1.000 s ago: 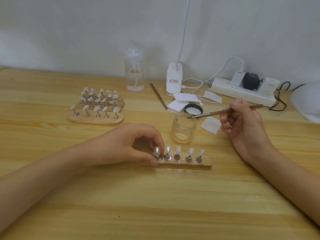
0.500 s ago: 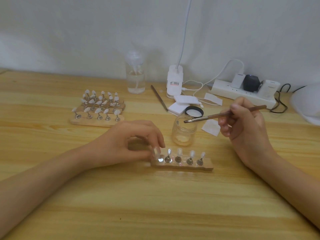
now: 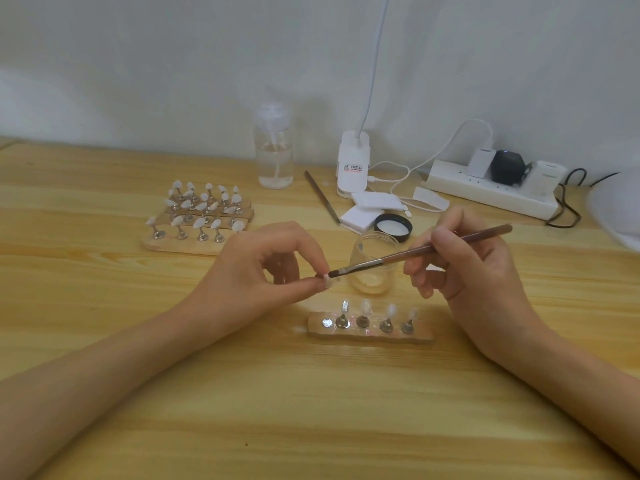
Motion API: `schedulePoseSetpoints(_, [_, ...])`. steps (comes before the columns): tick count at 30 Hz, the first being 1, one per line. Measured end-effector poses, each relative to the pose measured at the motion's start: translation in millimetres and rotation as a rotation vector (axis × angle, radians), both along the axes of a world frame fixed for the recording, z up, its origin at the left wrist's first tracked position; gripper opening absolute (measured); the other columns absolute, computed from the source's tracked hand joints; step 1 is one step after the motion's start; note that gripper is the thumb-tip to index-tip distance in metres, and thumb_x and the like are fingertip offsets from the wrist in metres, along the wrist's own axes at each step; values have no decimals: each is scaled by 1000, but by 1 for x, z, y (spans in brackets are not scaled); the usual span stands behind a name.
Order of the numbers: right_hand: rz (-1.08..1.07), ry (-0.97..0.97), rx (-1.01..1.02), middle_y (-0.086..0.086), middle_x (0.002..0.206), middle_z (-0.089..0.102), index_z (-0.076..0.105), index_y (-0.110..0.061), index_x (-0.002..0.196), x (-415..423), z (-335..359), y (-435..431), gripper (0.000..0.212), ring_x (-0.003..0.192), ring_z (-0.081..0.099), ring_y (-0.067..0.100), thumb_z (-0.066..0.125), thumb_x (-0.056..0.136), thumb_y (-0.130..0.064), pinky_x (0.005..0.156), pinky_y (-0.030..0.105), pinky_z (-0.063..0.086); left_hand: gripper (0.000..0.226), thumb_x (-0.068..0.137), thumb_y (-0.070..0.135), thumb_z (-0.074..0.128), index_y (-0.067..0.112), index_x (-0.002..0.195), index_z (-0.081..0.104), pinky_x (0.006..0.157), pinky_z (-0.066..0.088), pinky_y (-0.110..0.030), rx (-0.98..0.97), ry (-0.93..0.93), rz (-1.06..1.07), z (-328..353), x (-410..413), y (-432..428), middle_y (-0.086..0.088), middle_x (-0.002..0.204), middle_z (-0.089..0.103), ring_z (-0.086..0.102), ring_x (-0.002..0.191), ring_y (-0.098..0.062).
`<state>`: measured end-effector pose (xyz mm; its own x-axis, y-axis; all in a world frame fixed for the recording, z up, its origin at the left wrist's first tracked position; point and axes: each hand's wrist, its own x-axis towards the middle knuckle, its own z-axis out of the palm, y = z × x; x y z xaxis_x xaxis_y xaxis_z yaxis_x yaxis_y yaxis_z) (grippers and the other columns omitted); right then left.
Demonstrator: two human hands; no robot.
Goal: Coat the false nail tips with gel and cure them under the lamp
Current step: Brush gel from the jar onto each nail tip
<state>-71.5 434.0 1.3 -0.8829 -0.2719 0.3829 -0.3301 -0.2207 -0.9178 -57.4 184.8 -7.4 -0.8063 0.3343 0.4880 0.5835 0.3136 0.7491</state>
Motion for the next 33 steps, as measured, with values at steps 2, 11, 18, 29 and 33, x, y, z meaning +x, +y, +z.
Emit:
schedulePoseSetpoints(2, [0,4,16,7,70,69,56,-21,75,1,0,-1,17,58,63,17,58,91,-25,51,22,49,12,76,32,73,23,81,70,58,51,-31,1,1,-1,-1,0,0,9,89,66,59,59,-12])
schedulePoseSetpoints(11, [-72,-18,-31,5,66,67,61,-26,69,-2,2,3,21,56,60,14,58,90,-23,47,20,45,11,78,31,75,22,79,70,57,43,-18,-19,6,-2,-3,-2,0,9,88,65,52,53,-10])
schedulePoseSetpoints(18, [-68,-14,34,9,68,69,57,-22,72,1,1,0,18,56,63,18,61,89,-26,47,21,46,13,76,31,74,19,80,71,56,42,-19,-17,2,-5,-2,-2,0,7,90,65,50,52,-12])
schedulePoseSetpoints(29, [-31,23,38,9,71,71,58,-23,74,4,3,-2,15,58,66,19,60,89,-26,47,21,47,8,75,19,78,19,78,71,57,42,-14,-35,-3,36,-1,-1,0,19,81,61,51,52,-7])
schedulePoseSetpoints(33, [-135,-3,41,9,68,69,55,-20,73,3,3,1,18,57,63,19,63,89,-23,46,22,47,9,75,20,77,20,75,69,57,42,-17,-10,-25,48,1,1,1,18,78,61,50,52,-7])
